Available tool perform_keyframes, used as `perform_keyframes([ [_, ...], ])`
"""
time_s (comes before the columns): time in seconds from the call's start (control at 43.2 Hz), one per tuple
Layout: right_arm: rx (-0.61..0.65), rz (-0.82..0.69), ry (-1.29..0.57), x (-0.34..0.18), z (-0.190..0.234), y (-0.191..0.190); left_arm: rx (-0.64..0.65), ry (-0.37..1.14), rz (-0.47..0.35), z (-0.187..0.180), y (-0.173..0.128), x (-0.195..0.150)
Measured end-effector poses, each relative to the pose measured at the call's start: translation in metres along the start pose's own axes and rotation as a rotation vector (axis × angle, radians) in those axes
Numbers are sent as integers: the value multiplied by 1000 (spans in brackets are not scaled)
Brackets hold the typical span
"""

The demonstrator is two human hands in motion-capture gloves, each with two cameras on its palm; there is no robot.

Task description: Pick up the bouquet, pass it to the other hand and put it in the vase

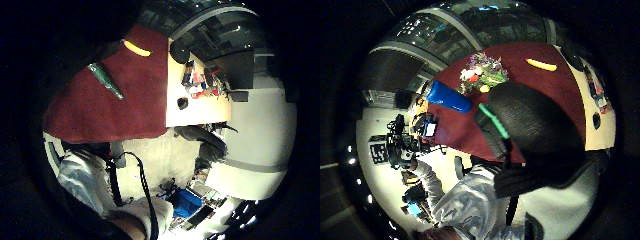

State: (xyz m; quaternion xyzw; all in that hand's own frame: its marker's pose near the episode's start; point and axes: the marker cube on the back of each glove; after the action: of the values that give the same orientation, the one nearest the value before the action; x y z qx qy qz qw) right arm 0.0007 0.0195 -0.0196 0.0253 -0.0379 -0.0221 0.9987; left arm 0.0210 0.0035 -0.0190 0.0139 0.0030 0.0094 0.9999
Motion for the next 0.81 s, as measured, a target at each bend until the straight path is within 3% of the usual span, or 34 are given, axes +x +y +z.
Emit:
perform_keyframes([
  [0.231, 42, -16, -46, 0, -18, 1, -2, -25, 2, -10, 7, -2],
  [0.81, -28, 110, -122, 13, -17, -45, 13, -22, 23, -7, 20, -3],
])
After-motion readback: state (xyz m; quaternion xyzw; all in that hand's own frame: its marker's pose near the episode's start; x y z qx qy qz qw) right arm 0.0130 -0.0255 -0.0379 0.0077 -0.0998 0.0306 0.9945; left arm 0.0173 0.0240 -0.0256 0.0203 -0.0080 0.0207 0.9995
